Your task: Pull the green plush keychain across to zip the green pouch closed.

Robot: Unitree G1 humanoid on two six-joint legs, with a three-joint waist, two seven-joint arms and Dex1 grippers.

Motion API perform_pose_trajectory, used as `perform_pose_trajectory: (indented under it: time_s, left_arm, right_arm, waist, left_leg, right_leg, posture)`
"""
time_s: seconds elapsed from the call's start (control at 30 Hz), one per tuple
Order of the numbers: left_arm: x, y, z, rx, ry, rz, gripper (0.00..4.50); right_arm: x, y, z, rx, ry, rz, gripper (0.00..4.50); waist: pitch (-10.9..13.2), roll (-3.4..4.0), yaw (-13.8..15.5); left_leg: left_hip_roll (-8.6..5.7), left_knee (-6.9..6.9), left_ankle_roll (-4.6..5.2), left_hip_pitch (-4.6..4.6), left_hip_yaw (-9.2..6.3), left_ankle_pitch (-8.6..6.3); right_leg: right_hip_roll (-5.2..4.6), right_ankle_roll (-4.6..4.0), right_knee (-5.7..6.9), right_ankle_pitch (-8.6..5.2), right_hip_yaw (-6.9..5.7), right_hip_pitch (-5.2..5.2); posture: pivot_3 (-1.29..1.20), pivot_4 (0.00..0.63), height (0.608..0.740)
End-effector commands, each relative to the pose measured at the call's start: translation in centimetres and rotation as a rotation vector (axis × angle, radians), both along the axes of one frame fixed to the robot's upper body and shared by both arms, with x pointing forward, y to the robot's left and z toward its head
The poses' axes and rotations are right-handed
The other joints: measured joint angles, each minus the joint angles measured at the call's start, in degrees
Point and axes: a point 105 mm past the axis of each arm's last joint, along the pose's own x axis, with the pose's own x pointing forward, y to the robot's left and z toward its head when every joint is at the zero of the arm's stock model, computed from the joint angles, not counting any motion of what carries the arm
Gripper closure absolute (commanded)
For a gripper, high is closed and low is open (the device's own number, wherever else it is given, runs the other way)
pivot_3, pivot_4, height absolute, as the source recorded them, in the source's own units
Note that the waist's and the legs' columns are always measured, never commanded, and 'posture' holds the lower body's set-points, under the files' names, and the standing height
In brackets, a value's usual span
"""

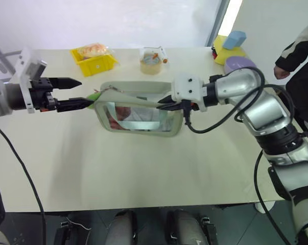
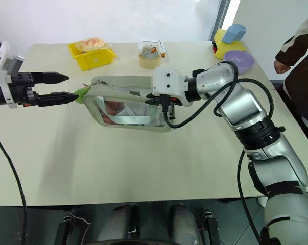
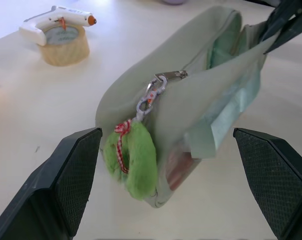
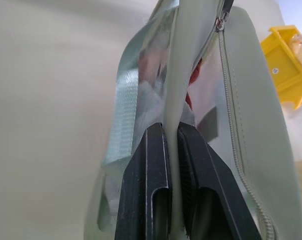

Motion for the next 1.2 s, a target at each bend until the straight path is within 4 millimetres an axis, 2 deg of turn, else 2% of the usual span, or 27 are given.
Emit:
perform_pose_trajectory:
  time_s: [0.03, 0.17, 0.27, 0.4, 0.5, 0.63, 0.73, 0.83, 0.87, 0.9, 1.03, 1.2]
  left_arm:
    - [-0.5, -0.2, 1.8, -0.002, -0.074, -0.008, 0.0]
    - [-0.5, -0.1, 1.8, -0.002, -0.074, -0.002, 0.0]
    - [-0.5, 0.1, 1.7, -0.001, -0.067, 0.0, 0.0]
    - [-0.6, 1.1, 1.8, 0.002, -0.049, 0.028, 0.0]
    - [-0.7, 2.3, 1.5, 0.027, -0.036, 0.061, 0.0]
    - [-0.5, 3.2, 1.5, 0.02, -0.029, 0.092, 0.0]
    - [-0.3, 3.2, 1.0, 0.025, -0.016, 0.088, 0.0]
    - [-0.3, 2.4, 0.6, 0.004, 0.004, 0.059, 0.0]
    - [-0.4, 1.9, 0.3, 0.001, 0.015, 0.039, 0.0]
    - [-0.5, 1.4, 0.0, 0.004, 0.024, 0.019, 0.0]
    - [-0.6, 0.4, -1.4, 0.012, 0.047, -0.008, 0.0]
    - [0.0, 0.3, -3.5, 0.074, 0.061, 0.006, 0.0]
  right_arm:
    - [0.1, -0.3, 0.6, 0.014, -0.043, 0.027, 4.42]
    - [0.3, -0.2, 0.2, 0.04, -0.001, 0.016, 4.42]
    - [0.3, -0.7, 0.4, 0.054, 0.019, -0.007, 3.35]
    - [-0.7, -1.9, 2.5, 0.09, 0.046, -0.047, 1.42]
    - [-1.8, -2.9, 3.2, 0.09, 0.058, -0.075, 1.42]
    - [-2.3, -3.8, 1.9, 0.075, 0.081, -0.12, 1.42]
    - [-2.0, -3.8, 0.6, 0.079, 0.095, -0.141, 1.42]
    - [-1.5, -3.4, -0.3, 0.104, 0.121, -0.158, 1.42]
    - [-1.5, -3.2, -0.5, 0.113, 0.133, -0.157, 1.93]
    - [-1.5, -3.1, -0.6, 0.117, 0.136, -0.156, 2.27]
    - [-1.5, -2.6, -0.7, 0.123, 0.131, -0.147, 4.35]
    - [-1.6, -2.5, -0.6, 0.118, 0.118, -0.136, 4.44]
  waist:
    - [0.0, 0.0, 0.0]
    - [0.0, 0.0, 0.0]
    - [0.0, 0.0, 0.0]
    - [0.0, 0.02, 0.1]
    - [0.0, 0.02, 0.1]
    - [0.0, -0.01, 0.1]
    - [0.0, -0.01, 0.1]
    - [0.0, -0.01, 0.1]
    - [0.0, -0.01, 0.1]
    - [0.0, -0.01, 0.1]
    - [0.0, -0.01, 0.1]
    - [0.0, -0.01, 0.1]
  left_leg:
    - [0.0, 0.0, -0.01, 0.0, 0.0, 0.0]
    - [0.01, 0.04, -0.02, 0.01, -0.01, 0.01]
    - [0.02, 0.05, -0.02, 0.01, -0.01, 0.01]
    - [0.01, 0.05, -0.02, 0.0, -0.01, 0.01]
    - [0.01, 0.05, -0.02, 0.0, -0.02, 0.01]
    - [0.01, 0.05, 0.0, 0.07, 0.01, 0.0]
    - [0.01, 0.05, 0.01, 0.1, 0.05, -0.01]
    - [0.01, 0.05, 0.0, 0.09, 0.06, 0.0]
    - [0.01, 0.05, 0.0, 0.1, 0.06, 0.0]
    - [0.01, 0.05, -0.01, 0.1, 0.05, 0.0]
    - [0.01, 0.06, -0.01, 0.1, 0.01, 0.0]
    - [0.01, 0.06, -0.01, 0.1, -0.01, 0.0]
  right_leg:
    - [0.0, 0.0, 0.01, 0.0, 0.0, 0.0]
    - [0.0, 0.0, 0.03, 0.0, -0.01, 0.01]
    - [0.0, 0.0, 0.03, 0.0, -0.01, 0.03]
    - [-0.01, 0.0, 0.04, 0.0, -0.01, 0.03]
    - [0.0, 0.0, 0.03, 0.0, -0.02, 0.03]
    - [0.01, 0.0, 0.01, 0.0, -0.05, 0.09]
    - [0.0, 0.0, 0.01, 0.0, -0.04, 0.13]
    - [0.0, 0.0, 0.02, 0.0, -0.04, 0.11]
    - [0.0, 0.0, 0.02, 0.0, -0.04, 0.11]
    - [0.0, 0.0, 0.03, 0.0, -0.04, 0.11]
    - [-0.01, 0.0, 0.03, 0.0, -0.02, 0.11]
    - [0.0, 0.0, 0.04, 0.0, -0.02, 0.11]
  posture:
    - [0.0, 0.15, 0.739]
    - [0.0, 0.15, 0.739]
    - [0.0, 0.15, 0.739]
    - [0.0, 0.15, 0.739]
    - [0.0, 0.15, 0.739]
    - [0.0, 0.15, 0.739]
    - [0.0, 0.15, 0.739]
    - [0.0, 0.15, 0.739]
    - [0.0, 0.15, 0.739]
    - [0.0, 0.15, 0.739]
    - [0.0, 0.15, 0.739]
    - [0.0, 0.15, 0.739]
